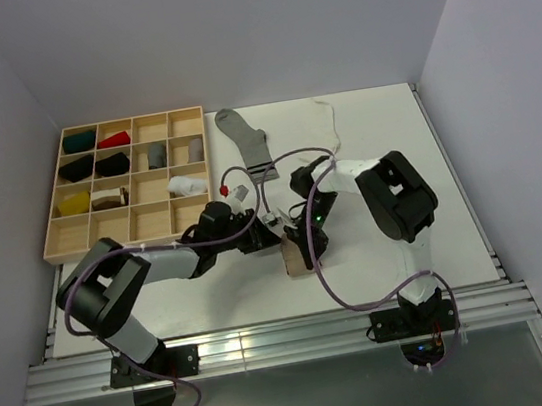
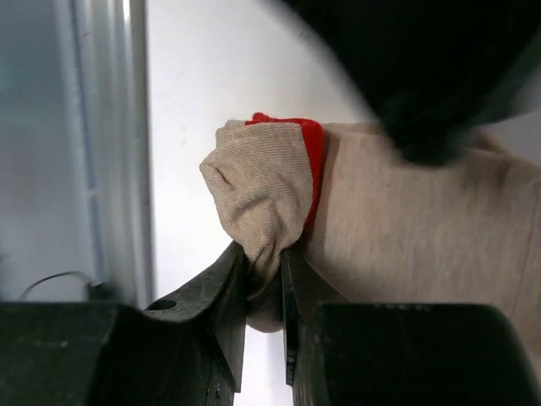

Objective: Roll the socks
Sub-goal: Roll the sock at the center of the board.

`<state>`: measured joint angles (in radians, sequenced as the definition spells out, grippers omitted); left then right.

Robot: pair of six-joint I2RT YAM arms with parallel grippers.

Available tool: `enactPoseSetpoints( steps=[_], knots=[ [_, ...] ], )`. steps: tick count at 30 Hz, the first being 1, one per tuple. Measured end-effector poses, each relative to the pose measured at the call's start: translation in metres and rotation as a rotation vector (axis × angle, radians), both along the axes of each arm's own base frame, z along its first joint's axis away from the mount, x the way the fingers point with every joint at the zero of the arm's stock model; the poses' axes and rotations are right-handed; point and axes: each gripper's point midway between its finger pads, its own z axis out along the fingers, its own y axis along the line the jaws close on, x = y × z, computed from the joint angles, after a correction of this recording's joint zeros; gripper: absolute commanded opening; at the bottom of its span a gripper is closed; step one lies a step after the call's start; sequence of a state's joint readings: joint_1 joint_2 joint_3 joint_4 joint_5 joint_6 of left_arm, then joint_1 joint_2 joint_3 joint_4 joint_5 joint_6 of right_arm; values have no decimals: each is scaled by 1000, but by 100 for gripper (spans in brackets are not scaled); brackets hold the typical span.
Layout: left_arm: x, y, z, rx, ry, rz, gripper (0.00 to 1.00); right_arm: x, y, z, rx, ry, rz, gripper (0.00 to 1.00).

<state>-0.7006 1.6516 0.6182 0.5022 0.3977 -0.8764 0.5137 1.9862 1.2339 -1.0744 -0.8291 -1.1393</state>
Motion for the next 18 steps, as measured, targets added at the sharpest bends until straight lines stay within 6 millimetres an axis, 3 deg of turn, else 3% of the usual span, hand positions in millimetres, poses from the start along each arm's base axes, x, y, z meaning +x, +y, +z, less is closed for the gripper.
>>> enactPoseSetpoints(
  steps=[4,9,13,18],
  knots=[
    [8,5,17,67,-201,40,25,-13,-13,1,-67,98,1,12],
    [-4,3,34,167,-464,23,29,-12,-16,1,-108,165,-2,12],
    [-18,-10,47,226,-648,-7,39,-11,-16,1,-129,211,-6,12],
    [-35,-13,46,288,-796,-42,41,-7,-17,0,-136,255,-21,12]
  ],
)
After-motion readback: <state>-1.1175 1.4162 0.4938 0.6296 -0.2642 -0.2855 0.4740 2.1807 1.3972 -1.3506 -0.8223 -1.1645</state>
